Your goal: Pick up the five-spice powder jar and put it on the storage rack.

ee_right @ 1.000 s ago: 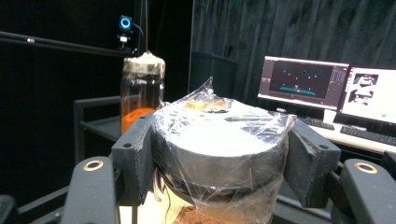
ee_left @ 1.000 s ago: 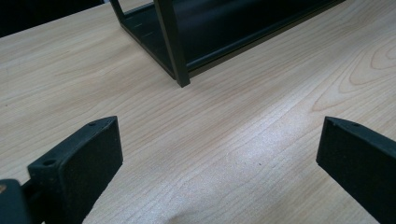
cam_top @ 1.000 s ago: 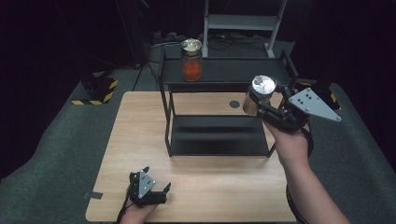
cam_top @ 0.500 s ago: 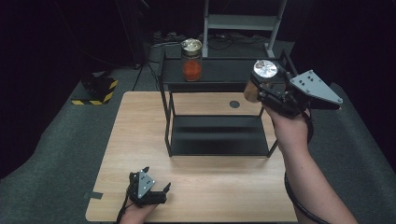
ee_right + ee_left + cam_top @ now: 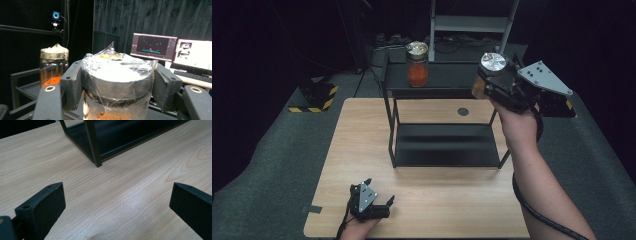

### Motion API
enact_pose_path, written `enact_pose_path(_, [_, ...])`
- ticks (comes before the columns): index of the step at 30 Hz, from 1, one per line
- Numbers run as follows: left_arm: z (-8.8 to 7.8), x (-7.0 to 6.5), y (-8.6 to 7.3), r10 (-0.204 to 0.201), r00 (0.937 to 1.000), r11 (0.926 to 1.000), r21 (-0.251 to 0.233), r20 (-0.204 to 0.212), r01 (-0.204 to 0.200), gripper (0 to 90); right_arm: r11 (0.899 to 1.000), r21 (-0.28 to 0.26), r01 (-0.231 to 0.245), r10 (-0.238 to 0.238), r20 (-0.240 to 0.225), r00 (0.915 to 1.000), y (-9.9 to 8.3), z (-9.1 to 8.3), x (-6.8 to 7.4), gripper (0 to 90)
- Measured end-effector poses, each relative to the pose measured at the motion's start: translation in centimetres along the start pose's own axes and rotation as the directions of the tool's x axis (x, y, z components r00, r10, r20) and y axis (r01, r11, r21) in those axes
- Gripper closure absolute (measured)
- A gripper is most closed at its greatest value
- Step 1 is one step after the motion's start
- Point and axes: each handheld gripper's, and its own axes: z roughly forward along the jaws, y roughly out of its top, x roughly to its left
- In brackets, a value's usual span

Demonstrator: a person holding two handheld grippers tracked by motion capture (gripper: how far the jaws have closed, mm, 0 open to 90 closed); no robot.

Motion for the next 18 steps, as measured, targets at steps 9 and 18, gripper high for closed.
enact_pose_path(9, [0.0, 0.1, -0.1, -0.007, 1.0, 1.0, -0.003, 0.0, 0.007, 0.7, 1.0, 0.012, 0.003, -0.004, 0.021, 0.9998, 0.2, 1.6, -0.4, 34.2])
enact_pose_path(18, [-0.1, 0.2, -0.1, -0.013, 0.9999, 0.9999, -0.007, 0.004, 0.013, 0.7, 1.0, 0.017, 0.0, -0.001, 0.031, 0.9995, 0.2, 2.9, -0.6, 34.1])
